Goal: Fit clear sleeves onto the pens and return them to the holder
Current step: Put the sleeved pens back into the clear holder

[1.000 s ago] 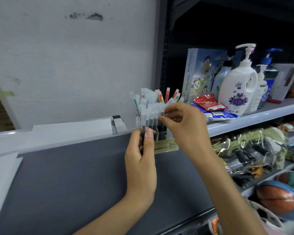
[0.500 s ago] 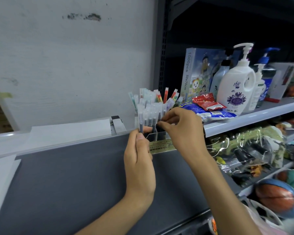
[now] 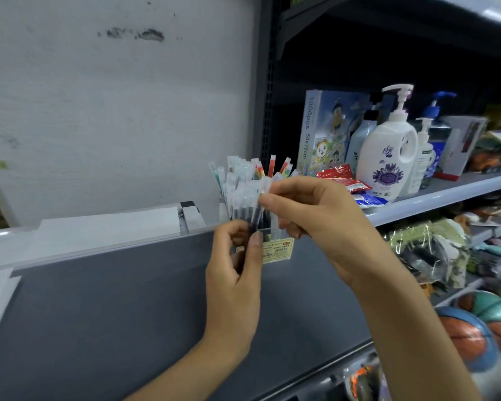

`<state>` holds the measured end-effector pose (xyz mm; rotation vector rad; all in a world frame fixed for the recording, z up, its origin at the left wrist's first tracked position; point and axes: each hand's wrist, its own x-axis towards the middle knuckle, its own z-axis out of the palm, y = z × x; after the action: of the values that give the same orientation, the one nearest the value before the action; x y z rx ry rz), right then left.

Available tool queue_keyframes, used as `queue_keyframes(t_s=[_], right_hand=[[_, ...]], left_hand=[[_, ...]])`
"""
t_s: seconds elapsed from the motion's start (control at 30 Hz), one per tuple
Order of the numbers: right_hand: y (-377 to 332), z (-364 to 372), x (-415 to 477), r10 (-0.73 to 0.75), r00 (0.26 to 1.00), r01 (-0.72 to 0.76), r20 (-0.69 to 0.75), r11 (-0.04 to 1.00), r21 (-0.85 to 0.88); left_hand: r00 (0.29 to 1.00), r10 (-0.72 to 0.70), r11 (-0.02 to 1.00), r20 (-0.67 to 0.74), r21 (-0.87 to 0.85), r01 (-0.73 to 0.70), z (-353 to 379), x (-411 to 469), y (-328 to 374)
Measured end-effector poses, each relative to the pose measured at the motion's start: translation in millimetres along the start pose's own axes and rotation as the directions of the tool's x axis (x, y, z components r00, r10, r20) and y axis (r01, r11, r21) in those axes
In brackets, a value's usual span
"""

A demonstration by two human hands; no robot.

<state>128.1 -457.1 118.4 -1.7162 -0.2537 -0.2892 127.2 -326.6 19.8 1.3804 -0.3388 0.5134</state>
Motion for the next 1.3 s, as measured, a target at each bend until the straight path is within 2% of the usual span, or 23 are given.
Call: queue_keyframes(t_s=[0.1,0.17,0.23,0.37,0.5,0.63,0.93,1.17,1.3], right_hand=[[-4,1,-2,-0.104,0.994,0.102,-0.022,0.992,-0.079],[-7,-1,-3,-0.184,0.979,0.180,-0.086,0.982,-0.050],[-12,-4,-4,-0.259,0.945,0.265,-0.202,0.964,0.004],[-11,-8,1,-0.371,0.860,0.361,-0.351,0.928,-0.097],[3,-5,10,-0.344,0.855,0.297,-0.388,0.938,-0.178],[21,2,18,-0.288,0.876,0.238,-0.388,0.956,-0.172],[41,12,24,-0.288,0.878,0.187,-0.383,0.942,-0.280],[48,10,27,-0.264,0.876,0.161,-0.403,0.949,-0.272],[56,15,28,-0.241,0.899,0.090,-0.366,0.918,-0.385]], left_hand=[[1.000,-0.005,1.000,0.005,-0.016,0.005,0,-1,4],[1.000,-0.015,0.999,-0.004,-0.042,0.015,1,-1,6],[1.000,-0.016,0.999,-0.023,-0.050,0.015,1,0,6],[0.997,-0.014,0.999,-0.074,-0.037,0.011,0,1,4],[0.992,-0.020,0.999,-0.124,-0.032,0.016,-1,3,2],[0.988,-0.018,0.999,-0.153,-0.041,0.012,-2,5,0],[0.981,-0.009,0.999,-0.196,-0.041,0.001,-2,8,-3],[0.972,0.006,0.999,-0.235,0.038,0.003,-5,13,-10],[0.971,0.014,0.995,-0.238,0.094,0.009,-6,15,-13]])
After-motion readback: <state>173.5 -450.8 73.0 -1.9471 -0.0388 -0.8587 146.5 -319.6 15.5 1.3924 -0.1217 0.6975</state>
